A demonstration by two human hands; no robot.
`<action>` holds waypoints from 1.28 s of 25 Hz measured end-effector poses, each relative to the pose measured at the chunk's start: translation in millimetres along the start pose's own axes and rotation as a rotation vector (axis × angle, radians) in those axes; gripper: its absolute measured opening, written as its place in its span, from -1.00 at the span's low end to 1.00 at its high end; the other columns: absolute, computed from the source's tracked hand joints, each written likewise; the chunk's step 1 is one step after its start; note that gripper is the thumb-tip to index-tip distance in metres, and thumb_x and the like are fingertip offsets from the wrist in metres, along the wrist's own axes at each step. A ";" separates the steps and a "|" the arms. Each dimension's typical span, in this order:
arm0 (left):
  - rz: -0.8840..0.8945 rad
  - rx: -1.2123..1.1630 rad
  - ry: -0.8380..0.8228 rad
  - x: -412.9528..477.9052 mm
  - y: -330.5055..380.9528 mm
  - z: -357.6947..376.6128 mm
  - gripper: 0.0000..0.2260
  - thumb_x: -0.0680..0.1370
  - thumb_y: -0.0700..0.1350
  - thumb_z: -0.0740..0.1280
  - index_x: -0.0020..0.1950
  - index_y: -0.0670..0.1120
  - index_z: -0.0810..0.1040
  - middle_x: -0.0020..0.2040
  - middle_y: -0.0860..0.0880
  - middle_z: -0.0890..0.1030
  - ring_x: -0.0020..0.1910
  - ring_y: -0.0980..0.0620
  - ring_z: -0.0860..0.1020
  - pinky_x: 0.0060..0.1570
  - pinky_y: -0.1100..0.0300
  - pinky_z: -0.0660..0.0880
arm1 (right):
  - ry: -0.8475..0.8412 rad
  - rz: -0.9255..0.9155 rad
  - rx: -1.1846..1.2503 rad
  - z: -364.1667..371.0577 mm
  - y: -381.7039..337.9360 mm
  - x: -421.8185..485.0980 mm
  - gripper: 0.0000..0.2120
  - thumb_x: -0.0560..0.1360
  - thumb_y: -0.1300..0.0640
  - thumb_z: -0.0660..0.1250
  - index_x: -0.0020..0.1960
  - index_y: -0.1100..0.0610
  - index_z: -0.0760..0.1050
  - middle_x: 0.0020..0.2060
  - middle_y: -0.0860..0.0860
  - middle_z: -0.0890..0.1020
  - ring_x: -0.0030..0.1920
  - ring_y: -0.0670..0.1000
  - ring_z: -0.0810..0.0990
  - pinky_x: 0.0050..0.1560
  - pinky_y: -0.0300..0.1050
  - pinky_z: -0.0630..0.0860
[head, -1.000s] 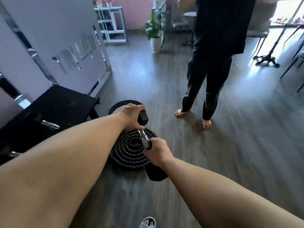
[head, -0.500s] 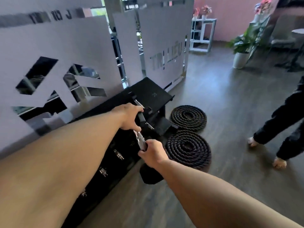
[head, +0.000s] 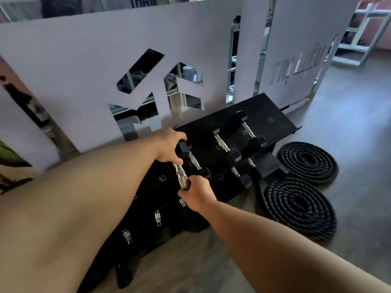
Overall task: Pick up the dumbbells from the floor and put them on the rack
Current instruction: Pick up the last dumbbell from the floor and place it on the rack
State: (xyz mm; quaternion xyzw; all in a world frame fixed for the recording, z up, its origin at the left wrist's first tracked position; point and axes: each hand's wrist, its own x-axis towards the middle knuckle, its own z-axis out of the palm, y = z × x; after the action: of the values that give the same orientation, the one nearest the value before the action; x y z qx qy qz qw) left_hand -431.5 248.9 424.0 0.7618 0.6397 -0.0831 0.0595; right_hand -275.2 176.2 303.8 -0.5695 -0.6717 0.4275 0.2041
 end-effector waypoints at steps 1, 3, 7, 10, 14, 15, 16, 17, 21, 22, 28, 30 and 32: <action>-0.012 -0.010 -0.016 3.3 -19.0 3.7 -0.19 0.35 0.23 0.56 0.52 0.10 0.32 0.06 -0.01 0.47 -0.12 0.00 0.47 -0.20 0.11 0.40 | -0.020 -0.001 0.002 12.2 -7.4 12.3 -0.80 0.50 0.11 0.45 -0.19 0.04 0.44 -0.29 -0.01 0.57 -0.44 -0.06 0.52 -0.59 -0.27 0.36; -0.043 -0.045 -0.032 12.5 -59.9 13.9 -0.18 0.36 0.21 0.57 0.53 0.08 0.32 0.02 0.00 0.45 -0.14 0.01 0.48 -0.18 0.10 0.45 | -0.062 0.008 0.006 39.8 -22.6 39.5 -0.85 0.51 0.10 0.45 -0.13 0.06 0.48 -0.26 0.00 0.58 -0.44 -0.06 0.52 -0.58 -0.27 0.38; -0.057 -0.082 -0.031 37.4 -127.4 43.1 -0.19 0.37 0.17 0.58 0.54 0.04 0.33 -0.11 0.08 0.48 -0.22 0.09 0.49 -0.18 0.08 0.51 | -0.129 0.037 -0.007 88.7 -37.3 94.2 -0.86 0.51 0.10 0.44 -0.10 0.04 0.47 -0.25 0.01 0.58 -0.43 -0.05 0.53 -0.53 -0.20 0.41; -0.074 -0.092 -0.061 66.5 -171.6 71.8 -0.20 0.38 0.17 0.57 0.54 0.03 0.33 0.08 -0.04 0.58 -0.12 0.00 0.53 -0.07 0.02 0.56 | -0.154 0.050 -0.033 123.3 -35.2 141.6 -0.84 0.51 0.09 0.45 -0.14 0.02 0.46 -0.28 -0.02 0.57 -0.44 -0.07 0.52 -0.53 -0.22 0.39; -0.078 -0.094 -0.063 109.4 -207.4 114.5 -0.22 0.40 0.16 0.55 0.54 0.03 0.31 0.20 -0.08 0.59 0.03 -0.08 0.58 -0.06 0.02 0.57 | -0.172 0.067 -0.071 156.6 -18.7 196.8 -0.82 0.50 0.08 0.45 -0.18 0.00 0.46 -0.30 -0.03 0.57 -0.43 -0.08 0.53 -0.53 -0.23 0.38; -0.082 -0.094 -0.064 121.6 -213.6 125.7 -0.22 0.41 0.15 0.55 0.54 0.03 0.30 0.22 -0.08 0.58 0.08 -0.11 0.58 -0.01 -0.03 0.58 | -0.179 0.080 -0.073 163.8 -12.3 210.3 -0.82 0.50 0.08 0.46 -0.17 0.00 0.46 -0.30 -0.03 0.58 -0.42 -0.07 0.54 -0.52 -0.22 0.39; -0.085 -0.083 -0.066 133.3 -218.9 137.0 -0.23 0.41 0.15 0.54 0.54 0.03 0.30 0.24 -0.08 0.58 0.10 -0.13 0.58 0.02 -0.06 0.59 | -0.186 0.090 -0.076 170.2 -5.6 223.6 -0.82 0.50 0.08 0.47 -0.17 0.00 0.47 -0.30 -0.02 0.58 -0.41 -0.06 0.55 -0.50 -0.20 0.40; -0.087 -0.068 -0.072 143.8 -223.7 147.6 -0.23 0.41 0.15 0.54 0.54 0.02 0.30 0.24 -0.08 0.58 0.11 -0.14 0.59 0.03 -0.09 0.59 | -0.194 0.096 -0.081 176.1 1.5 236.5 -0.82 0.50 0.08 0.47 -0.17 0.00 0.47 -0.29 -0.02 0.58 -0.40 -0.05 0.56 -0.48 -0.19 0.42; -0.119 -0.028 -0.070 178.2 -236.7 185.9 -0.29 0.43 0.14 0.53 0.49 0.01 0.34 0.19 -0.08 0.59 0.06 -0.15 0.60 -0.04 -0.07 0.59 | -0.230 0.096 -0.138 198.6 29.1 281.0 -0.85 0.51 0.05 0.45 -0.13 -0.01 0.48 -0.22 -0.01 0.60 -0.32 -0.03 0.60 -0.41 -0.17 0.46; -0.130 -0.026 -0.071 184.4 -238.2 194.6 -0.31 0.43 0.14 0.53 0.48 0.01 0.35 0.19 -0.08 0.58 0.05 -0.14 0.60 -0.07 -0.05 0.58 | -0.232 0.089 -0.168 203.5 35.2 288.8 -0.84 0.53 0.04 0.44 -0.13 -0.04 0.45 -0.22 -0.04 0.59 -0.31 -0.04 0.59 -0.41 -0.18 0.44; -0.158 -0.056 -0.092 220.6 -239.2 258.5 -0.30 0.48 0.10 0.50 0.54 0.02 0.30 0.34 -0.07 0.50 0.21 -0.13 0.56 0.01 -0.03 0.58 | -0.256 0.117 -0.246 235.7 86.0 325.0 -0.87 0.60 0.00 0.36 -0.04 -0.04 0.41 -0.19 -0.06 0.56 -0.29 -0.06 0.57 -0.38 -0.20 0.43; -0.144 -0.107 -0.070 222.6 -240.7 274.8 -0.28 0.50 0.11 0.48 0.58 0.01 0.26 0.47 -0.05 0.42 0.33 -0.12 0.50 0.15 -0.06 0.56 | -0.266 0.106 -0.230 239.4 101.0 328.8 -0.88 0.60 -0.02 0.36 -0.04 -0.06 0.42 -0.21 -0.08 0.57 -0.33 -0.07 0.57 -0.44 -0.25 0.40; -0.163 -0.143 -0.032 223.6 -244.8 285.6 -0.24 0.49 0.15 0.48 0.59 0.00 0.23 0.52 -0.04 0.39 0.40 -0.10 0.46 0.21 -0.05 0.54 | -0.277 0.086 -0.218 241.6 111.3 333.9 -0.88 0.60 -0.02 0.35 -0.03 -0.06 0.42 -0.22 -0.08 0.58 -0.36 -0.09 0.58 -0.50 -0.31 0.37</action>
State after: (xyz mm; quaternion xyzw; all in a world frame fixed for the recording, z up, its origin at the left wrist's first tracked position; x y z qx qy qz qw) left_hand -649.5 451.1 103.0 0.6998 0.7027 -0.0538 0.1168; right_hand -482.8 405.8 9.8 -0.5522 -0.7107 0.4349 0.0279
